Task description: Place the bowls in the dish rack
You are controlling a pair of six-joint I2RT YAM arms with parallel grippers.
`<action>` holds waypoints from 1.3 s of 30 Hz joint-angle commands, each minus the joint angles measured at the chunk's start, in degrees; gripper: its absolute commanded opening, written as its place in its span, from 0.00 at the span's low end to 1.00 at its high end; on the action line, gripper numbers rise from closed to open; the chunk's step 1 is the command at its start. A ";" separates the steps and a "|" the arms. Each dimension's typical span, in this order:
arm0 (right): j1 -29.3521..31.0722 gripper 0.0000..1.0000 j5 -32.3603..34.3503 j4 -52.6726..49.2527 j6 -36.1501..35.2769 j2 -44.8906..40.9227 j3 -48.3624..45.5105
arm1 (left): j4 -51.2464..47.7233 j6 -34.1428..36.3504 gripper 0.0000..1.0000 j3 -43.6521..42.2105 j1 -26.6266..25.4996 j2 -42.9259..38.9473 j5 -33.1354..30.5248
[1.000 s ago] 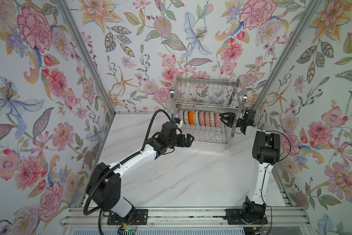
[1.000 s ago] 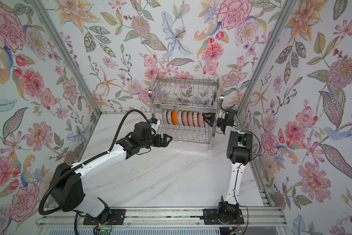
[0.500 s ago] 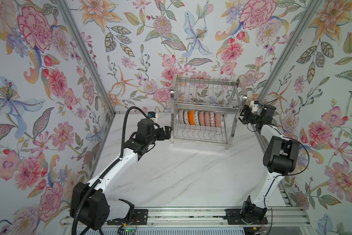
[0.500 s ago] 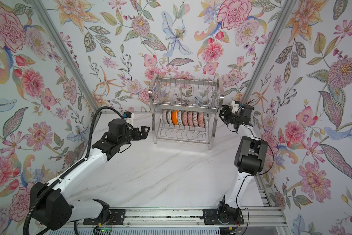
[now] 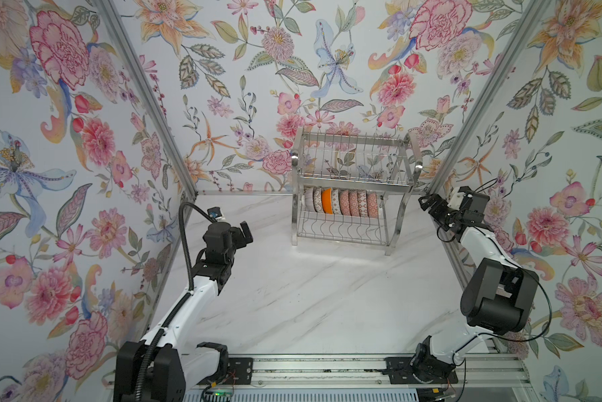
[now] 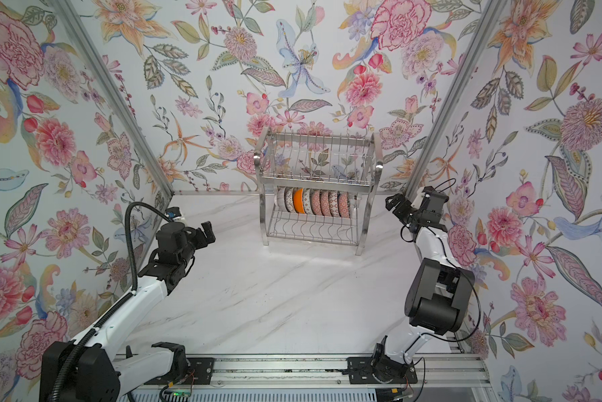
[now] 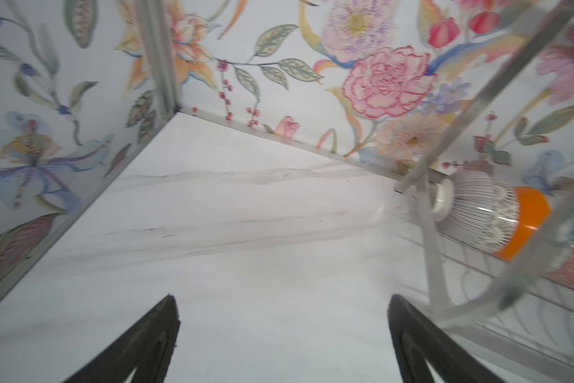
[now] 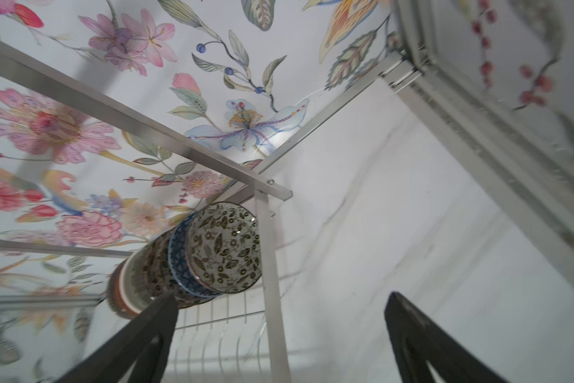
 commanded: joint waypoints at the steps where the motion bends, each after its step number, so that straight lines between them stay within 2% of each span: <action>1: 5.06 0.99 21.65 3.12 -10.54 -4.90 -9.81 | 18.05 6.35 0.99 -8.54 0.78 3.02 -16.74; 3: 7.64 0.99 26.84 10.81 -14.21 -7.96 -16.99 | 24.04 10.11 0.99 -10.32 1.59 7.37 -19.77; 4: 8.46 0.99 28.00 13.97 -15.72 -9.04 -20.13 | 19.47 8.96 0.99 -8.00 2.98 8.47 -18.38; 5: 9.37 0.99 29.09 17.40 -16.96 -10.25 -23.17 | 21.84 10.55 0.99 -7.87 3.36 9.83 -19.51; 6: 10.08 0.99 29.89 20.59 -17.40 -11.29 -26.11 | 25.04 12.84 1.00 -8.47 3.49 10.34 -19.99; 8: 11.46 0.99 30.29 25.17 -18.48 -13.10 -30.83 | 24.53 16.06 0.99 -8.13 3.88 9.37 -19.82; 10: 13.02 0.99 30.49 30.13 -20.32 -14.42 -34.72 | 30.45 18.94 0.99 -11.34 4.74 9.16 -19.77; 15: 14.91 0.99 28.28 40.80 -22.65 -15.72 -43.14 | 43.99 18.48 0.99 -16.22 7.63 15.16 -12.42; 18: 15.93 0.99 25.64 50.37 -24.46 -16.40 -48.77 | 45.84 17.90 0.99 -17.02 7.88 16.16 -8.29; 22: 16.64 0.99 22.94 63.31 -26.16 -14.86 -55.70 | 62.78 23.61 0.99 -24.42 5.46 17.65 -2.72; 25: 18.70 0.99 22.64 77.07 -28.75 -9.04 -60.03 | 82.08 26.05 0.99 -30.10 5.21 26.21 0.38; 27: 20.59 0.99 22.48 83.23 -31.36 -4.17 -60.82 | 71.58 23.99 0.99 -28.36 5.19 21.11 -1.83; 28: 21.76 0.99 24.00 85.14 -32.63 -2.84 -60.82 | 69.65 23.92 0.99 -27.37 5.20 21.13 -2.06; 30: 22.49 0.99 27.04 80.45 -32.16 -4.25 -59.60 | 73.18 26.14 0.99 -26.86 4.51 23.93 -0.85; 33: 21.28 0.99 28.06 73.78 -30.36 -4.39 -55.52 | 70.16 27.72 0.99 -24.78 3.79 24.36 1.22; 34: 20.32 0.99 26.87 70.05 -29.23 -4.47 -53.92 | 69.97 27.79 0.99 -24.64 3.90 24.28 1.45; 36: 16.22 0.99 18.60 64.39 -27.09 -5.29 -51.90 | 70.68 27.80 0.99 -25.01 3.80 24.34 1.57; 39: 16.58 0.99 19.02 65.35 -27.35 -4.95 -52.08 | 70.07 27.80 0.99 -24.71 3.82 24.35 1.62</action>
